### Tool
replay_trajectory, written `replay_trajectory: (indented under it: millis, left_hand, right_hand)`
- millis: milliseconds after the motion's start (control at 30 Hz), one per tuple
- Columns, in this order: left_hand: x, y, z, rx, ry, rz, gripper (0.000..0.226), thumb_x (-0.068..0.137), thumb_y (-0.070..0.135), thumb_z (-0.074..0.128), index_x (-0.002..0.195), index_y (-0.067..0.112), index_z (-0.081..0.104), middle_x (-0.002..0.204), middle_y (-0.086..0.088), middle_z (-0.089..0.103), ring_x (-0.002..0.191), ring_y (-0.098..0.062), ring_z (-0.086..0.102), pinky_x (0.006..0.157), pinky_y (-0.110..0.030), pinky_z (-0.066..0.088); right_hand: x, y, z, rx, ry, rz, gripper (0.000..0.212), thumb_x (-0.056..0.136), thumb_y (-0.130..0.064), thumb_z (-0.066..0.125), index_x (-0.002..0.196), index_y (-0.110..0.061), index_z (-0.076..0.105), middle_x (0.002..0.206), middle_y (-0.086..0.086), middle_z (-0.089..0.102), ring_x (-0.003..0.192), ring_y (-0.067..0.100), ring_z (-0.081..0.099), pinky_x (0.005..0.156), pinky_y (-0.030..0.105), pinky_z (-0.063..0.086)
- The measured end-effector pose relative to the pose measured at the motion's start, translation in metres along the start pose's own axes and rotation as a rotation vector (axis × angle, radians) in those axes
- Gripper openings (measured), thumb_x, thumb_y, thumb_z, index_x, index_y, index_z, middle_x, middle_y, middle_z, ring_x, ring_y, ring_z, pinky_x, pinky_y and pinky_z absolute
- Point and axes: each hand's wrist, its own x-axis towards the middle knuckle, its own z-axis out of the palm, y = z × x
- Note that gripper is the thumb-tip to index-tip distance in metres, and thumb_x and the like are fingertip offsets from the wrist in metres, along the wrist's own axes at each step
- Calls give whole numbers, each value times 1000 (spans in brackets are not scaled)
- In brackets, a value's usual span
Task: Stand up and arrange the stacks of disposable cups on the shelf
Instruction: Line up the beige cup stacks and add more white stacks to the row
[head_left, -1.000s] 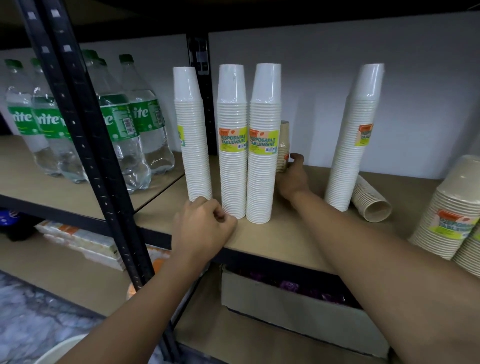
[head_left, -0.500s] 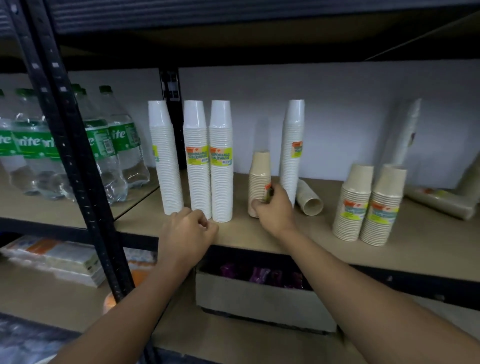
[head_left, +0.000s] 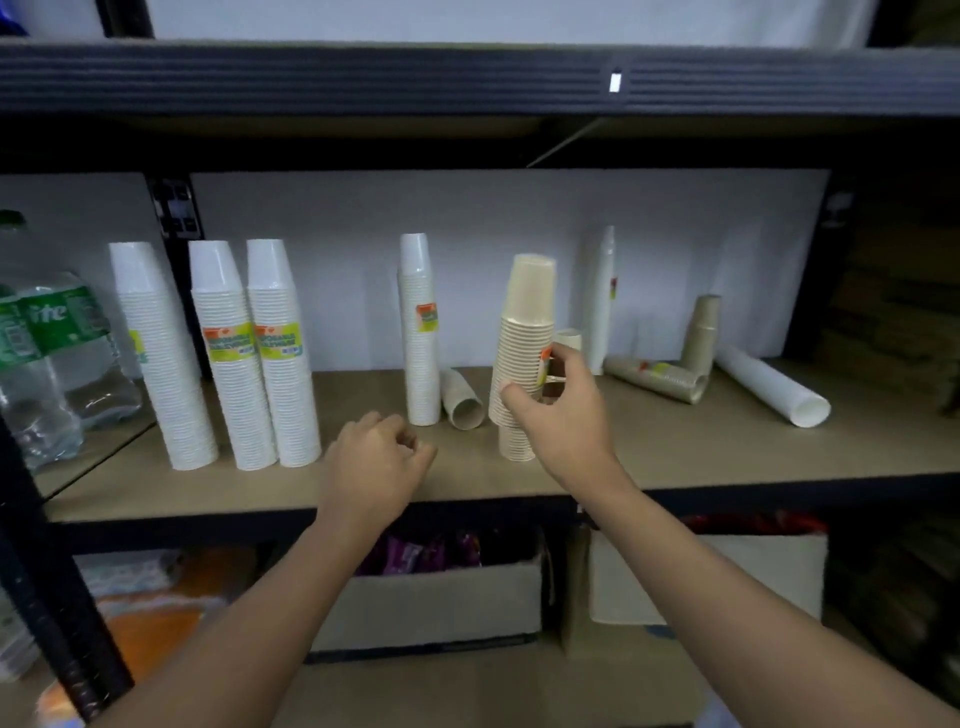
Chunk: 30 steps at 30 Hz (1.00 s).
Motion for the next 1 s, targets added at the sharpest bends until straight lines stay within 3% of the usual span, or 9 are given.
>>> replay_trajectory:
  millis: [133,233,300,400,467,533,667,1000]
  left_hand:
    - [10,27,22,-22,-22,21,18,81,31,64,74,14,67,82,0,59,83,-26,56,70,-37,47]
    - [17,33,40,-39,-55,33,19,82,32,62,75,14,67,83,-2,61,82,-26,56,68,-36,47]
    - [20,35,51,-55,-71,13,19,81,31,61,72,15,66,82,-2,62,80,-25,57,68,-36,50]
    - [22,36,66,-88,-89,-6,17,79,24,63,68,12,64,77,-4,60,77,-26,57,66,-33,45]
    - [24,35,74,-90,-108,-15,15,79,22,63,67,11,63,76,-5,59,76,-28,56,66,-33,43]
    - [27,30,81,-91,-131,-27,14,78,20,64,67,11,61,75,-4,56,77,-30,56,68,-33,44]
    - [25,22,90,-88,-158,-14,15,76,18,67,67,9,59,74,-3,51,79,-29,53,70,-33,41]
    - [23,18,95,-67,-135,-18,11,78,22,66,75,12,63,83,-3,56,87,-22,47,75,-33,40]
  right_hand:
    - [15,7,-49,-11,92,-4,53,82,-22,74,129,-26,49,107,-17,58,87,-13,54,64,0,42]
    - [24,25,-72,-43,159,9,50,80,-22,74,124,-27,51,109,-12,59,87,-14,54,67,0,41]
    - [30,41,-81,-82,183,30,48,79,-24,75,121,-28,52,110,-10,61,90,-10,56,75,8,45]
    - [39,70,-86,-117,174,102,47,75,-27,75,116,-29,51,109,-7,63,94,2,60,87,35,55]
    - [43,85,-84,-146,151,145,50,70,-34,73,114,-30,51,111,-6,61,96,8,61,90,42,54]
    - [48,98,-78,-157,123,181,54,65,-41,71,113,-32,49,114,-5,60,100,11,60,92,41,53]
    - [56,112,-67,-148,54,224,51,75,-30,75,116,-30,45,103,-17,57,90,1,56,84,30,45]
    - [52,128,-61,-165,42,215,63,72,-36,81,120,-27,42,100,-19,57,99,11,60,89,36,50]
